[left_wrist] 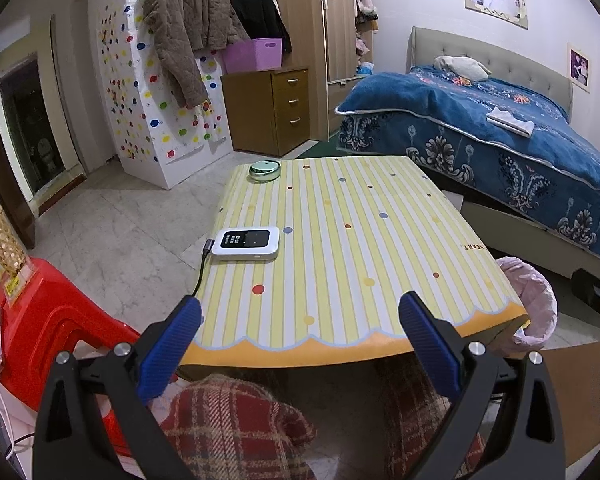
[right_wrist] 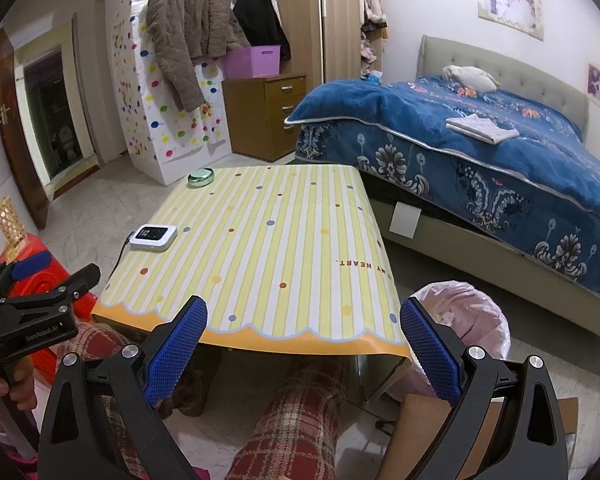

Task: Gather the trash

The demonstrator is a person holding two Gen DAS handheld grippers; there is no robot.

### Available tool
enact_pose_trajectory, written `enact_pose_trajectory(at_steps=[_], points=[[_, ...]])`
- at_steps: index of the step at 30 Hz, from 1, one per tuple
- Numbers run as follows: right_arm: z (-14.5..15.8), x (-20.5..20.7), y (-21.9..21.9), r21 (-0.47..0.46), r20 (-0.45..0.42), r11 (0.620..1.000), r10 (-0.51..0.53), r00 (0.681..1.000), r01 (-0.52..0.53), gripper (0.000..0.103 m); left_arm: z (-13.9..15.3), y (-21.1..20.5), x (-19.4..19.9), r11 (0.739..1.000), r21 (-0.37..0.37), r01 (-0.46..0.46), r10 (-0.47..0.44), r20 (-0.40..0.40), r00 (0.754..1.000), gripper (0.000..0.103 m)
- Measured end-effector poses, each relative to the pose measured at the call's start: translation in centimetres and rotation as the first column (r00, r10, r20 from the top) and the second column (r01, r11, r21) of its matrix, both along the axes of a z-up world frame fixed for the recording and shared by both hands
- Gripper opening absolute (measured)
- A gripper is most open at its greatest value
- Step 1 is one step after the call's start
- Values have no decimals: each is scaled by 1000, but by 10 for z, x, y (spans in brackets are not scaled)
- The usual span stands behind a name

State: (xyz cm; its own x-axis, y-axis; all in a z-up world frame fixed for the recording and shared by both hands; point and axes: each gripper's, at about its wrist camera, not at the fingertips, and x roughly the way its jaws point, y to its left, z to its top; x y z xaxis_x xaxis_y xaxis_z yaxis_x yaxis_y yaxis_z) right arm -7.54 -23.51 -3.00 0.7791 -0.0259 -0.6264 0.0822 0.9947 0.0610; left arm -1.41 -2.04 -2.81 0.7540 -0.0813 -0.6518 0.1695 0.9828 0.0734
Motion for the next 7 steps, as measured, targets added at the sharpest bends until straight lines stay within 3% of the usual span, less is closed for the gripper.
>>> enact_pose_trajectory(at_steps=[7], points=[[-23, -4, -48, -3, -19, 992, -127, 992, 127, 96, -17, -8, 8, 998, -32, 53, -55, -58, 997, 96]])
